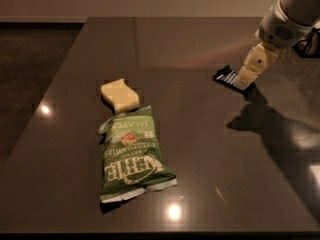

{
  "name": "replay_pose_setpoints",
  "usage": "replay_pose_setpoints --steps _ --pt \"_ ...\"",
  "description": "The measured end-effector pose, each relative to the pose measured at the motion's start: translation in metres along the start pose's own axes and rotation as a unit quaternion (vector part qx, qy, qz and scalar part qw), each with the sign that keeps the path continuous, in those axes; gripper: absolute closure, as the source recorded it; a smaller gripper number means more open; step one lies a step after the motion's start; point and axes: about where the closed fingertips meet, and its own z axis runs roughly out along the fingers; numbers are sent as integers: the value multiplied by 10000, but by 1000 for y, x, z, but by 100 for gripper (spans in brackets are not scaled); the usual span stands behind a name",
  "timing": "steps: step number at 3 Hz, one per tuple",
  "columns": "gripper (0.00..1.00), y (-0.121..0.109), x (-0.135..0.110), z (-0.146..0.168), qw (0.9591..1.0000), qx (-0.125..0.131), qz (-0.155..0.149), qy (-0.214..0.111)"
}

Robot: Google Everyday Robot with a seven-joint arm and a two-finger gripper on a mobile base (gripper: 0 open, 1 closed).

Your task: Move rxbar blueberry near sponge

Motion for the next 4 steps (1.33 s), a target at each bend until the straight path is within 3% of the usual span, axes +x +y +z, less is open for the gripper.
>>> replay_pose_setpoints --steps 1,4 --pt "0 -22 4 30 9996 -124 255 22" --pt "0 -38 24 99 9971 -486 460 364"
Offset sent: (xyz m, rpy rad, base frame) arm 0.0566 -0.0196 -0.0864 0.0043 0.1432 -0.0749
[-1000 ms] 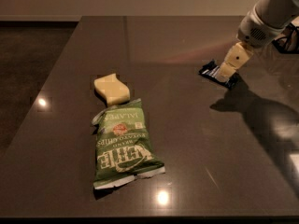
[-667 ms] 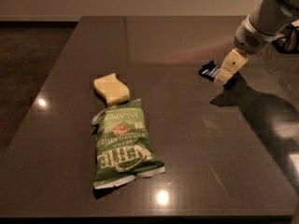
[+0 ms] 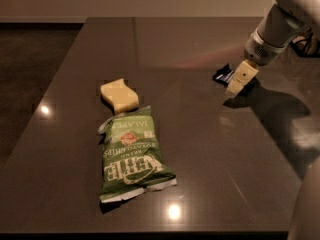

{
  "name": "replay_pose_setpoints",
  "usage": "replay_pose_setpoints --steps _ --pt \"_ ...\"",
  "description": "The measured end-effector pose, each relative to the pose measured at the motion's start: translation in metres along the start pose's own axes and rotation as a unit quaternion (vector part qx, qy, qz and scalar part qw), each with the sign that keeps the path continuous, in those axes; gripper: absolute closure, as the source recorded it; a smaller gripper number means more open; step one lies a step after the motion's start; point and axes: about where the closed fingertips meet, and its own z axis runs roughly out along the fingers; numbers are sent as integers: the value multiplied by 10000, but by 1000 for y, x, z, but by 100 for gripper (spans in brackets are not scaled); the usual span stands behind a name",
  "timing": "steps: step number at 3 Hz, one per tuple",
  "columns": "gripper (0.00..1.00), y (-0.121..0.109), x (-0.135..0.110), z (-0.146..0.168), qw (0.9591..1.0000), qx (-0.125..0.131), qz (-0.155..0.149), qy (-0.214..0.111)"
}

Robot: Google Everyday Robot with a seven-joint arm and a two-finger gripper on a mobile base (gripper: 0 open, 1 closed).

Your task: Move rxbar blueberry near sponge

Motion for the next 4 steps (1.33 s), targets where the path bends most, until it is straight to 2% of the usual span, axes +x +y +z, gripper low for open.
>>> replay_pose_setpoints --steps 1,3,4 --pt "16 -6 3 6 10000 0 20 67" --pt "61 -9 4 11 9998 -81 73 145" --pt "84 -3 -5 7 9997 -215 68 76"
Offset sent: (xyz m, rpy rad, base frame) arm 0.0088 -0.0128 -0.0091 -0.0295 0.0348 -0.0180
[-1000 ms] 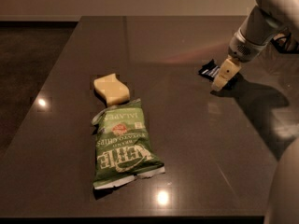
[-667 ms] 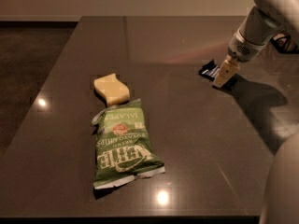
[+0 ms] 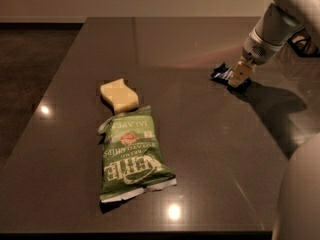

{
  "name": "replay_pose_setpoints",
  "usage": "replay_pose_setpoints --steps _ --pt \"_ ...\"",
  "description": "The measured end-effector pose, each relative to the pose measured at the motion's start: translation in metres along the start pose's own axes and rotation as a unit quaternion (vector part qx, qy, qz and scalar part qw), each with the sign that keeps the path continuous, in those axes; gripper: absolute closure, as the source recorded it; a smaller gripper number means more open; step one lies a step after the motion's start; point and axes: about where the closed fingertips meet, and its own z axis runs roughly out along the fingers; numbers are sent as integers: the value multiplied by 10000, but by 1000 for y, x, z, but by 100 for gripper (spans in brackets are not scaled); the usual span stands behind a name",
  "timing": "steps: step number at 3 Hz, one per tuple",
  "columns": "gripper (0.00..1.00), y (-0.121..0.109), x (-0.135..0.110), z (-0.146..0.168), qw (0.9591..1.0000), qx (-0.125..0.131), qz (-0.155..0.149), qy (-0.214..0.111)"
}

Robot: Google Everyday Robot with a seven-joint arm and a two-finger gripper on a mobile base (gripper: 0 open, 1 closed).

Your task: Move rxbar blueberry near sponge

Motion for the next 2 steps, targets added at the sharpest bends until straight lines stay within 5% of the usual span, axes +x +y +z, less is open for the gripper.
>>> replay_pose_setpoints --steps 1,2 --pt "100 22 -33 -5 9992 -212 -282 -166" --pt "100 54 -84 -3 9948 -513 -797 -382"
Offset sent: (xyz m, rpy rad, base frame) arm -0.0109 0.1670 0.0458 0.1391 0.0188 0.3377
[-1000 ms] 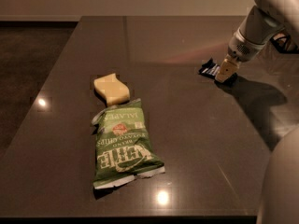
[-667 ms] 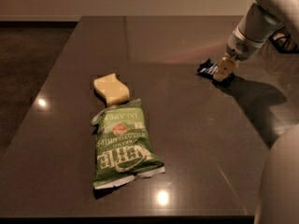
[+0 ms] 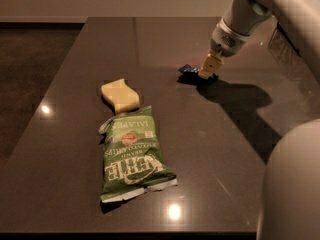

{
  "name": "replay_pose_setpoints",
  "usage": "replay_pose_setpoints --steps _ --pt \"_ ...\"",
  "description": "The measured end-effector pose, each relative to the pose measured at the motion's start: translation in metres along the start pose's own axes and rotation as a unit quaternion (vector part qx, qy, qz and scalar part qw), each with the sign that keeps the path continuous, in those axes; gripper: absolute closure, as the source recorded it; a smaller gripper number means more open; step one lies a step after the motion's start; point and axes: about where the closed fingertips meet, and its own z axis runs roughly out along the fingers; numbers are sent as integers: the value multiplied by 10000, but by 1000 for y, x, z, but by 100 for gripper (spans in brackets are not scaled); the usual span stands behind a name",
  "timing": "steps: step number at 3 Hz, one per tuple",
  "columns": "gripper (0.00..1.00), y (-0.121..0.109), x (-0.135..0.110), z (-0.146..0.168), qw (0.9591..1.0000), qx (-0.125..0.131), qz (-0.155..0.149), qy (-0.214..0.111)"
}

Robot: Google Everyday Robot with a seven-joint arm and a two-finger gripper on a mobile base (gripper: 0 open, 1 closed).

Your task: Move rxbar blueberry near sponge

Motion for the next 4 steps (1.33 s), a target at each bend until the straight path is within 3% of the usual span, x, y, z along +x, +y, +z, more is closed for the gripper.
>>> replay_pose_setpoints --steps 1,2,3,4 --pt "100 22 -48 15 9982 -285 -489 -177" --pt "100 44 -89 27 9931 -473 -1016 -334" --pt "82 65 -118 38 9865 -540 -1486 -426" --pt "59 78 -130 44 9812 -595 -1769 -484"
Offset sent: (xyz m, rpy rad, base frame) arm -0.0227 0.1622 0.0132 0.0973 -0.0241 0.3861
